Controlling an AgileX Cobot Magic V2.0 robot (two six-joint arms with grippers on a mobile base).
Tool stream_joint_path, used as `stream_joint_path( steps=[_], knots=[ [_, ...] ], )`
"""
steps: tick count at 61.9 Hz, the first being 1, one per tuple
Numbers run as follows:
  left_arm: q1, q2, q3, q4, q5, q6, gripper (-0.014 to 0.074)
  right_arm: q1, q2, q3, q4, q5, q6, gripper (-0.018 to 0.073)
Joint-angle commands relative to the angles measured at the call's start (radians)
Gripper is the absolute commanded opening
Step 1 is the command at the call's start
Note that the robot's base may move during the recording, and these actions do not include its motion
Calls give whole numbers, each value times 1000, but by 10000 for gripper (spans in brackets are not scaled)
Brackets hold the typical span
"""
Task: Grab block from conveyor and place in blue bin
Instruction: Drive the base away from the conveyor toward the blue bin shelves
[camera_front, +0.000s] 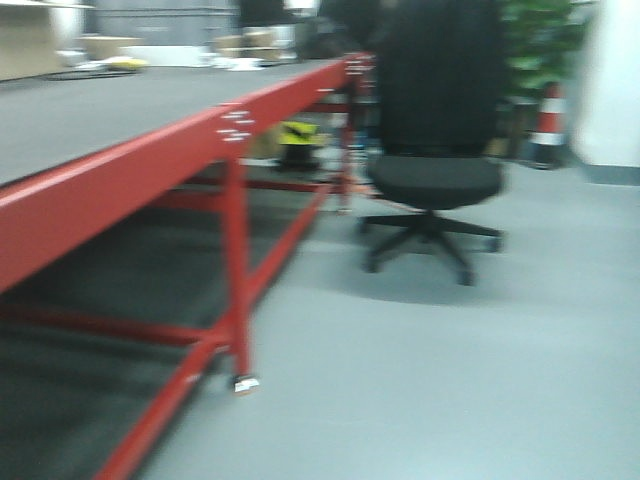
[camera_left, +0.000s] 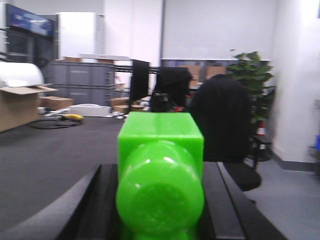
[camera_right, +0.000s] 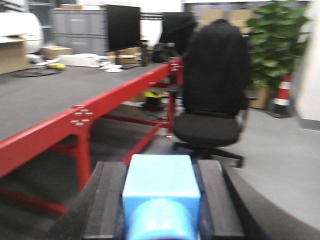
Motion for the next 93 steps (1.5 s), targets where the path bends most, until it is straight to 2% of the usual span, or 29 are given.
stream_joint_path(
  steps=[1, 93],
  knots=[
    [3, -5, 0, 2, -16, 1, -111, 1, -2, 0, 2, -25, -2, -162],
    [3, -5, 0, 2, -16, 1, -111, 1, -2, 0, 2, -25, -2, -162]
  ],
)
